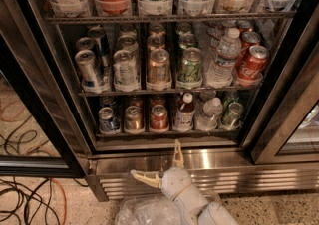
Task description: Pick coke can from bottom shelf of fridge
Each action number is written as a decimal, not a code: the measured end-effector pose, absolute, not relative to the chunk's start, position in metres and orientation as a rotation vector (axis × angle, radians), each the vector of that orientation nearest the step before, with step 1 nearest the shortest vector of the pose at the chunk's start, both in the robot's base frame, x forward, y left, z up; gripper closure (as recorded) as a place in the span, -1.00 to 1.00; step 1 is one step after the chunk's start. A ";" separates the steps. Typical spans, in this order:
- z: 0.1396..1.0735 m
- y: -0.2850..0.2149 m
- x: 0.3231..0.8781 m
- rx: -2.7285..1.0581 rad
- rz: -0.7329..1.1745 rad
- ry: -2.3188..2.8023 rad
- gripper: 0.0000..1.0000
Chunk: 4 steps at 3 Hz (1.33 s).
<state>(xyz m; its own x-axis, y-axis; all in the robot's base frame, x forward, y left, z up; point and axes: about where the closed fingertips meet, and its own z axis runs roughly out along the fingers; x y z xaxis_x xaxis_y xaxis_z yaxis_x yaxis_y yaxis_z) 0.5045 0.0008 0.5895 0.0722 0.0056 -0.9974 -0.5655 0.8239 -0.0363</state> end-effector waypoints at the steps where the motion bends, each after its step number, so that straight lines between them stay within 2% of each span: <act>1: 0.588 0.004 0.516 -0.433 0.390 1.436 -1.00; 2: 0.582 0.004 0.528 -0.338 0.284 1.422 -1.00; 4: 0.584 0.002 0.535 -0.335 0.265 1.438 -1.00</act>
Offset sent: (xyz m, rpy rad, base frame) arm 0.0349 0.0032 -0.0048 0.0012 -0.0974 -0.3158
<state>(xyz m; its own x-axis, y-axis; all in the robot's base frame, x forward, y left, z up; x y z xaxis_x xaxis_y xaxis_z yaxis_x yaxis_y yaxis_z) 0.5354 0.0022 0.5836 0.1167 -0.0229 -0.9929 -0.3755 0.9245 -0.0655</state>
